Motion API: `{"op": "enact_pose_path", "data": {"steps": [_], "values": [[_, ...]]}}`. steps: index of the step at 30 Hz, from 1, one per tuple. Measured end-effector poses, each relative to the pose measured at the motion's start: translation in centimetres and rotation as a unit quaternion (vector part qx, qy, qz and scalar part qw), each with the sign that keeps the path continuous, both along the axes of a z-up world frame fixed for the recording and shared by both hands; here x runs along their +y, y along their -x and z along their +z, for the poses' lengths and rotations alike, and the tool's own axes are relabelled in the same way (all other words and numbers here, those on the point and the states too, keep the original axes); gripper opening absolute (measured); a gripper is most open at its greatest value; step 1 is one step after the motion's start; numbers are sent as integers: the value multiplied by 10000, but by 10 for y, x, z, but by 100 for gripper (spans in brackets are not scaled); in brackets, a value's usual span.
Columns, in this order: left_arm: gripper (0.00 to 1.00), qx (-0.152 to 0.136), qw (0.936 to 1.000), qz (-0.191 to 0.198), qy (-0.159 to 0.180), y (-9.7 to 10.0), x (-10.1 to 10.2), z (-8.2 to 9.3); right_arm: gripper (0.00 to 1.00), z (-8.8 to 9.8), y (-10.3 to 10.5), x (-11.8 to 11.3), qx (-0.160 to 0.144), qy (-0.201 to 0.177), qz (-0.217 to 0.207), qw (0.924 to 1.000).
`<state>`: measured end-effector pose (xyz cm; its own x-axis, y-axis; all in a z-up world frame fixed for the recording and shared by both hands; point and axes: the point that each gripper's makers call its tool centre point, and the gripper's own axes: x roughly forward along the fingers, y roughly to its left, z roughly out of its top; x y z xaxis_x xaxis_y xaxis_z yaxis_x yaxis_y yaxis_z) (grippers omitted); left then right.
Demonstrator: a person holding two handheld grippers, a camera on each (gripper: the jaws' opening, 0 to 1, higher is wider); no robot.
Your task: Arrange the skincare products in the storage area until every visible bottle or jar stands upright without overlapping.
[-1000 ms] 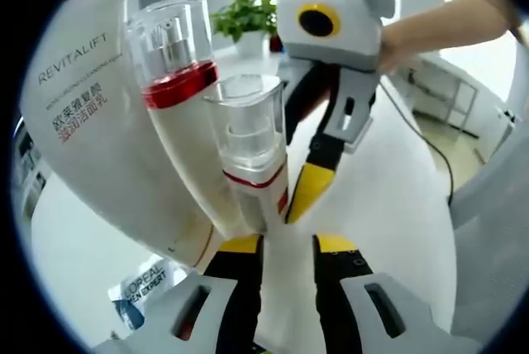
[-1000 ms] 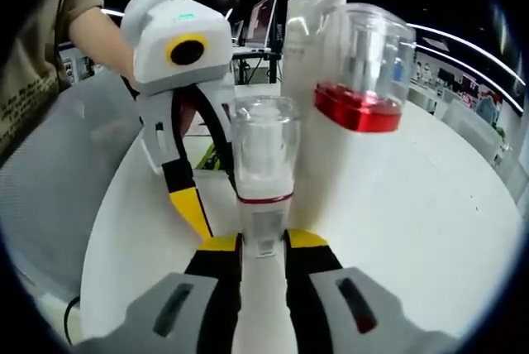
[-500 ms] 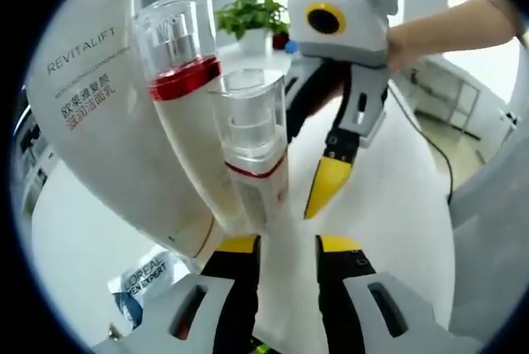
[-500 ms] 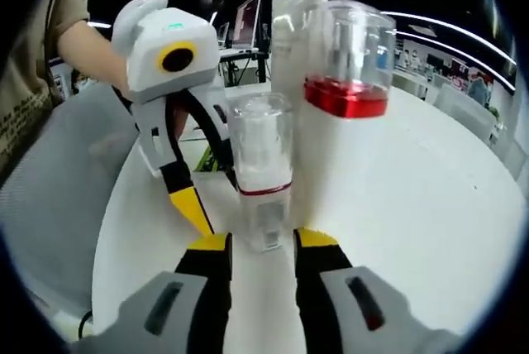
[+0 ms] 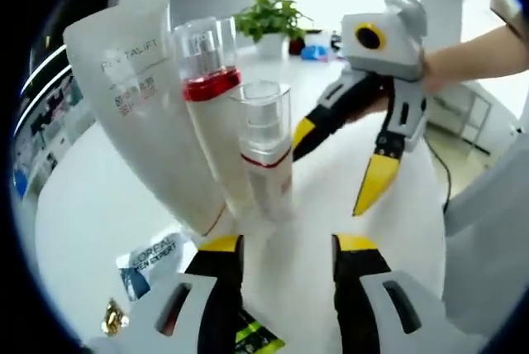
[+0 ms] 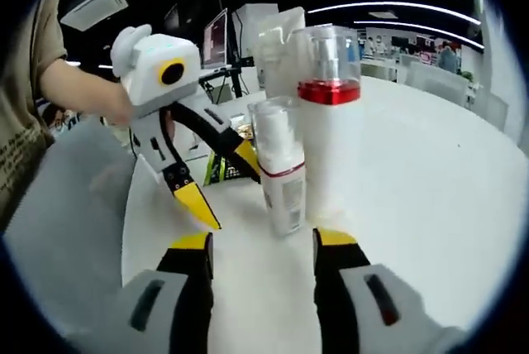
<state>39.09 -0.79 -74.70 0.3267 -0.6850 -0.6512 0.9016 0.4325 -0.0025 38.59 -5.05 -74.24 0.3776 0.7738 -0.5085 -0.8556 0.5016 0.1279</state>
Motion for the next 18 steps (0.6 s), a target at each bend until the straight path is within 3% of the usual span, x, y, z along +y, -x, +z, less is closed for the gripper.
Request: {"op": "enact_pose_path", "data": {"steps": [8, 12, 18], "values": [[53, 9, 9997, 254, 42, 9, 19, 10, 59, 8, 12, 5, 19, -85, -363, 9993], [59, -23, 9996, 273, 109, 19, 28, 15, 69, 15, 20, 12, 55, -377, -752, 9964], [68, 112, 9981, 592, 100, 34, 49, 15, 77, 19, 41, 22, 110, -369, -880, 9954]]}}
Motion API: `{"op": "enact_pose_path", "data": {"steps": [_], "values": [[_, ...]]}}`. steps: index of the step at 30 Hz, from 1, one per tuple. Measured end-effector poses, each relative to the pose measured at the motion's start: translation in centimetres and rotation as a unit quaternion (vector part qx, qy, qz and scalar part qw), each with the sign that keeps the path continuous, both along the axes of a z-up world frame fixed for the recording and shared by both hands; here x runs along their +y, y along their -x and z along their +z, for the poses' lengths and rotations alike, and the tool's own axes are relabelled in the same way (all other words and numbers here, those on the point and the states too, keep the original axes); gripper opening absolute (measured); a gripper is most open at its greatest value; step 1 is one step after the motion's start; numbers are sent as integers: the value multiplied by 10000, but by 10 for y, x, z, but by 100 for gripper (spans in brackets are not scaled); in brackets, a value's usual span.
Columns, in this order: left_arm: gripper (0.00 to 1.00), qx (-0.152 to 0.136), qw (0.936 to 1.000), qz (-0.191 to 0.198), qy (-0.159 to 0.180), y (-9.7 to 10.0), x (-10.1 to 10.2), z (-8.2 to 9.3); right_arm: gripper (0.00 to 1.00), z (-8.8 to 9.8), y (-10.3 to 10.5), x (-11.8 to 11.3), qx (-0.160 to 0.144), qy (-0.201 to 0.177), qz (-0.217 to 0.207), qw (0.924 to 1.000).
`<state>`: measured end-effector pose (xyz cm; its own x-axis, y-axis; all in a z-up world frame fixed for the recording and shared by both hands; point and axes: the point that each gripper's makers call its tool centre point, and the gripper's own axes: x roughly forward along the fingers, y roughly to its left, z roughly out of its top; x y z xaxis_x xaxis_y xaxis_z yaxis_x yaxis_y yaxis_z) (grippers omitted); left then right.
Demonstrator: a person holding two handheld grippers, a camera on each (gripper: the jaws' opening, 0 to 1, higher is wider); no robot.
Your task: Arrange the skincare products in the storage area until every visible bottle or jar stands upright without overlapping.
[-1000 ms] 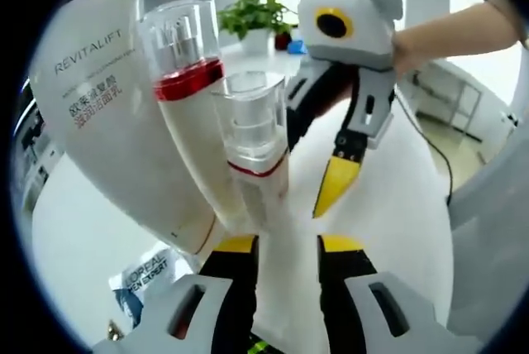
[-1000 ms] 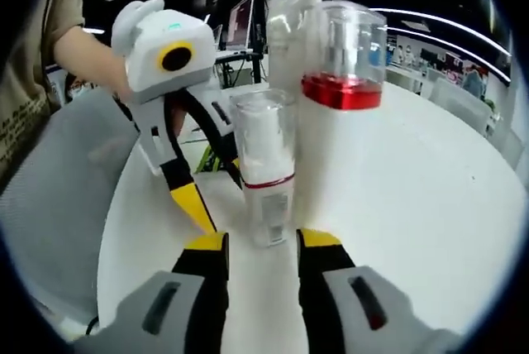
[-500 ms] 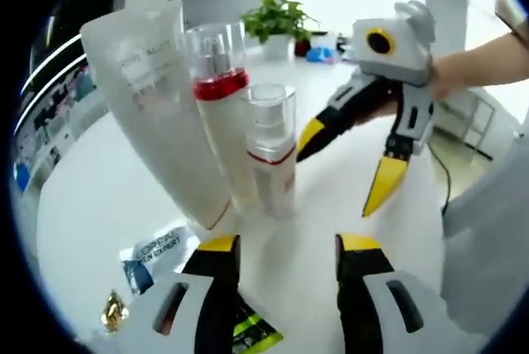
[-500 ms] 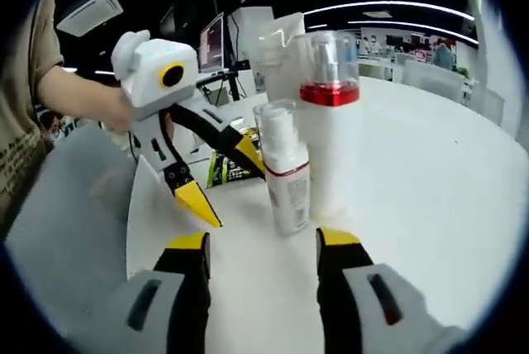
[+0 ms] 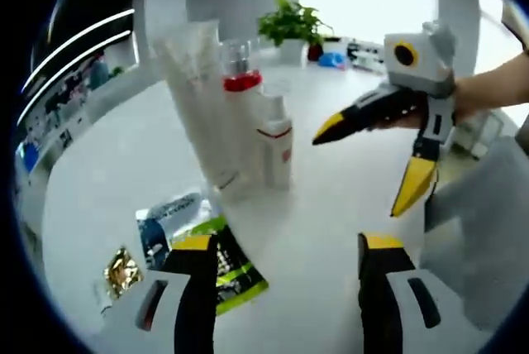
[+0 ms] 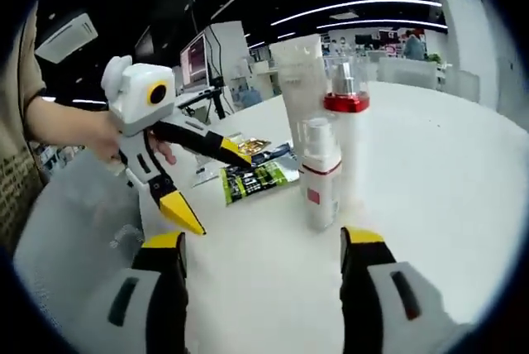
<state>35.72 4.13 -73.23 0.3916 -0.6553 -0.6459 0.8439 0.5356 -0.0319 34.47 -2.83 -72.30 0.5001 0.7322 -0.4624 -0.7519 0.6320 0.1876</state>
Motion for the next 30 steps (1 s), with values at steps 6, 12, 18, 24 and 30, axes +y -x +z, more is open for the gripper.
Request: {"op": "enact_pose_path", "data": {"steps": [6, 12, 18, 24, 30], "values": [[75, 62, 9996, 282, 67, 11, 19, 6, 80, 10, 11, 3, -8, -47, -166, 9999], [77, 63, 9984, 541, 155, 20, 36, 14, 80, 16, 20, 7, -47, 6, -208, 9998], [77, 18, 9972, 719, 210, 30, 56, 23, 81, 24, 27, 8, -101, -37, -374, 9992], [78, 12, 9948, 985, 268, 39, 84, 31, 82, 30, 33, 10, -139, -22, -493, 9987], [79, 69, 9926, 1185, 269, 48, 109, 31, 82, 39, 33, 9, -222, -39, -695, 9973]]}}
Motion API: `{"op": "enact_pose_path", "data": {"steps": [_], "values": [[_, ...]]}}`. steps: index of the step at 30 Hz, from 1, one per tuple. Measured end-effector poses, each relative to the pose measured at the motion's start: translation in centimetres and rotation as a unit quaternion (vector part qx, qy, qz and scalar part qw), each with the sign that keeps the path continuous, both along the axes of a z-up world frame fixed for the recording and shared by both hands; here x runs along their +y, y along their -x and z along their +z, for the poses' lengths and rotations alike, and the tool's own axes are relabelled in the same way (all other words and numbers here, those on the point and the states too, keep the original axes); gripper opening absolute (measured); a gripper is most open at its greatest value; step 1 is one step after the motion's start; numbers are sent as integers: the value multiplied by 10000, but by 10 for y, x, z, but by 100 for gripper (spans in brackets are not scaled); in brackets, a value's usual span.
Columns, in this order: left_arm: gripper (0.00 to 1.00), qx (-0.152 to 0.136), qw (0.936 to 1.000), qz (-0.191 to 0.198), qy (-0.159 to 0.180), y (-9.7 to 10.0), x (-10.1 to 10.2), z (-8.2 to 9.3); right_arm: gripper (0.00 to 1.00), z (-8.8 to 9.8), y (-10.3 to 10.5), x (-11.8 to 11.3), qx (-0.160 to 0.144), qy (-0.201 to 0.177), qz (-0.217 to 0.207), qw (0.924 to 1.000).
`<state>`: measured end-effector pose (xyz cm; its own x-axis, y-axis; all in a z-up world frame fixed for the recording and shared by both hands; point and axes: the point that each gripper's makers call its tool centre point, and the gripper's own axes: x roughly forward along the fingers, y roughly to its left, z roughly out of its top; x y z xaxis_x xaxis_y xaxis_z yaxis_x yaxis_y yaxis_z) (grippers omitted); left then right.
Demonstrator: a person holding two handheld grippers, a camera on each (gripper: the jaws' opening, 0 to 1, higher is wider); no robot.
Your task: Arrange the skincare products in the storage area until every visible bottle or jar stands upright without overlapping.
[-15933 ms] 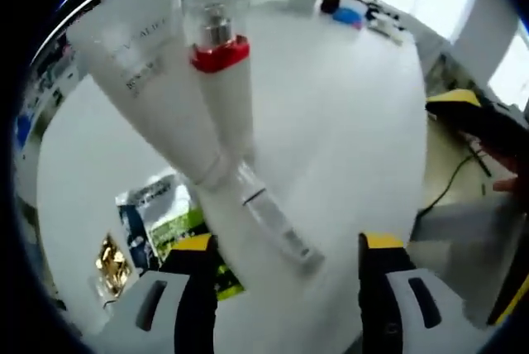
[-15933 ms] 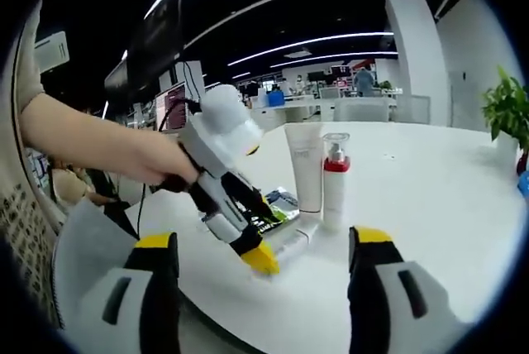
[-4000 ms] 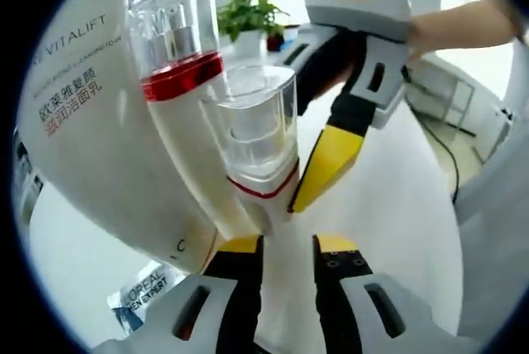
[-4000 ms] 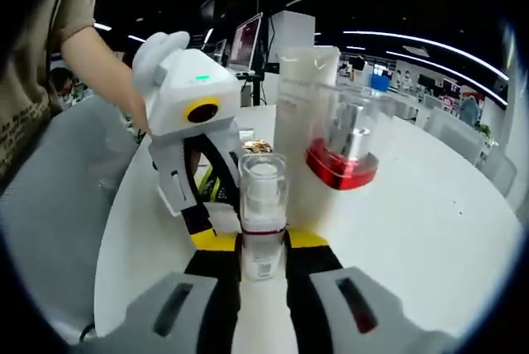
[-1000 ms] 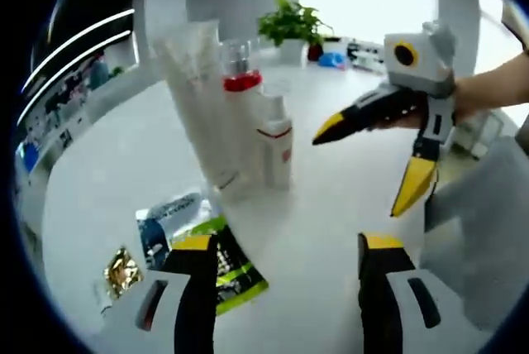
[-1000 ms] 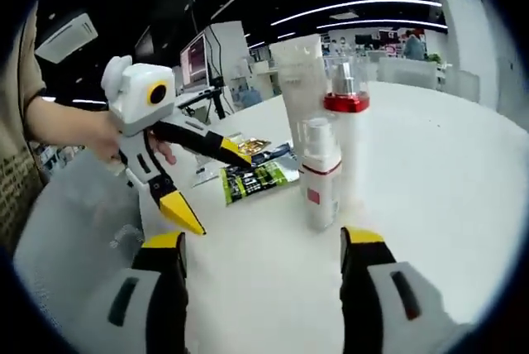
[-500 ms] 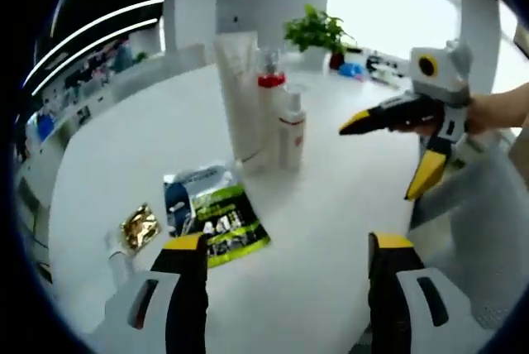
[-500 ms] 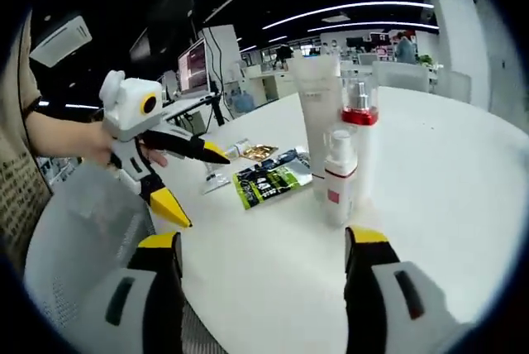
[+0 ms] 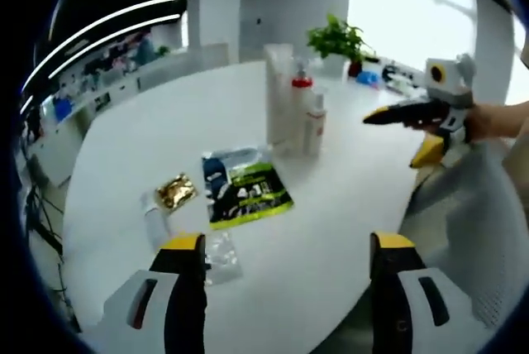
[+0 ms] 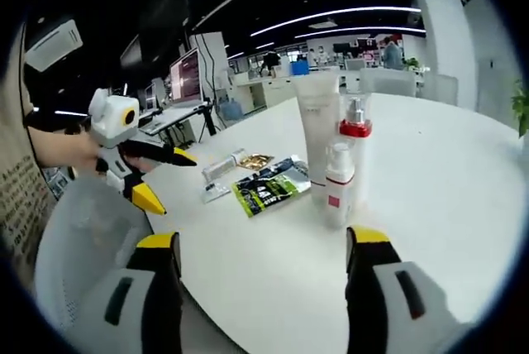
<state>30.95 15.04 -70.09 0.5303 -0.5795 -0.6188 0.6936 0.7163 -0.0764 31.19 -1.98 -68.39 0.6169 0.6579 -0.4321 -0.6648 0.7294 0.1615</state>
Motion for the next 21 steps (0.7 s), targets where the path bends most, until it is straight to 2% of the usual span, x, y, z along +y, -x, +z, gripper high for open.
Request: {"op": "enact_pose_path", "data": {"steps": [11, 14, 21], "values": [[80, 25, 9995, 303, 25, 11, 39, 4, 83, 10, 6, 8, -103, 17, -213, 9997], [82, 2, 9992, 388, 36, 15, 50, 7, 84, 13, 7, 7, -172, 167, -232, 9994], [85, 26, 9982, 588, 127, 22, 63, 11, 85, 21, 9, 1, -220, 116, -446, 9987]]}}
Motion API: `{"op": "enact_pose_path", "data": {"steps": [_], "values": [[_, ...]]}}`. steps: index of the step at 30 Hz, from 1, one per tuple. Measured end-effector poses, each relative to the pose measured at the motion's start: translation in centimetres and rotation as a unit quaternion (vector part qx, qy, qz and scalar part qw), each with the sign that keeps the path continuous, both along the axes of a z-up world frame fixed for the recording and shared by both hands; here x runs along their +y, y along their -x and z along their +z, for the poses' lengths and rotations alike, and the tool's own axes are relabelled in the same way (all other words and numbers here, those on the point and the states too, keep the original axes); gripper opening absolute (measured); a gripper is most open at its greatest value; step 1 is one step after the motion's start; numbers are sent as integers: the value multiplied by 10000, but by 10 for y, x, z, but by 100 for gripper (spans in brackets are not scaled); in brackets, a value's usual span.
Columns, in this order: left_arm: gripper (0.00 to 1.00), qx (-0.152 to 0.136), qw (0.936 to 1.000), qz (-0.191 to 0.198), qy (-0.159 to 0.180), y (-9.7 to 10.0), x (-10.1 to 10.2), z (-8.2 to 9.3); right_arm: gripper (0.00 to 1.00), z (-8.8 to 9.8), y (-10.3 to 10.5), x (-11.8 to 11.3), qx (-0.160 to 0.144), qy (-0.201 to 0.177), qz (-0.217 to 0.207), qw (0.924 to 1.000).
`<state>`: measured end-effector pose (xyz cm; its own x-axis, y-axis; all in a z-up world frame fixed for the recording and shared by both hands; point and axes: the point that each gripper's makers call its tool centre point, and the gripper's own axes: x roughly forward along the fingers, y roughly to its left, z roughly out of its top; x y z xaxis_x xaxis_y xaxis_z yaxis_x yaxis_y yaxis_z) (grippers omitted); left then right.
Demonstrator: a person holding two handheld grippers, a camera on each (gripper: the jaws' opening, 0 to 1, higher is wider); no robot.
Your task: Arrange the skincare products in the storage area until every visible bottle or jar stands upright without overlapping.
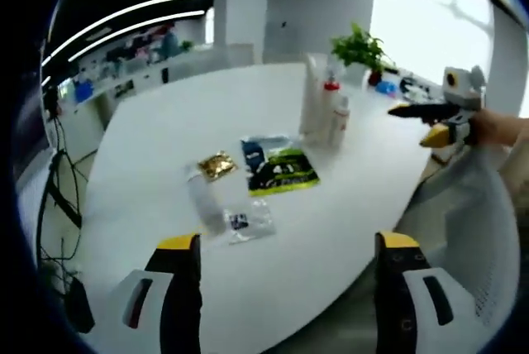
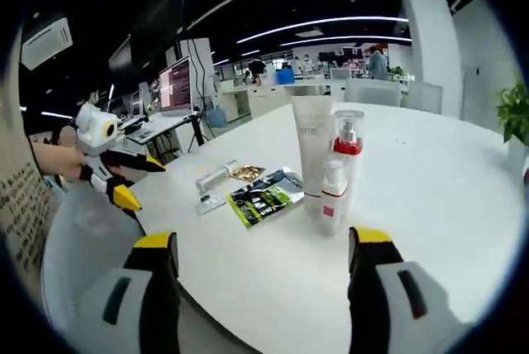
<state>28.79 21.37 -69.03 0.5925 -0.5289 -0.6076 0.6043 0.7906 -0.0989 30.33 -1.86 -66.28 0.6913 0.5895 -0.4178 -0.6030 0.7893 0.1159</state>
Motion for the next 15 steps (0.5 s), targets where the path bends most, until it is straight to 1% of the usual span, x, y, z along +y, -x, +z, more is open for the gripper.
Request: {"op": "enact_pose_path", "data": {"steps": [3, 7, 11, 15], "values": [[86, 37, 10000, 42, -2, 1, 1, 1, 86, 3, 3, -1, -12, -6, -68, 10000], [89, 11, 10000, 89, 18, 0, 2, 2, 87, 7, 7, -2, -27, -18, -146, 9999], [93, -23, 9999, 106, -31, -1, 3, 2, 89, 12, 9, 2, -50, -81, -167, 9998], [95, -24, 9998, 201, -68, -3, 6, 1, 89, 5, 9, 4, -9, 40, -113, 9999]]}}
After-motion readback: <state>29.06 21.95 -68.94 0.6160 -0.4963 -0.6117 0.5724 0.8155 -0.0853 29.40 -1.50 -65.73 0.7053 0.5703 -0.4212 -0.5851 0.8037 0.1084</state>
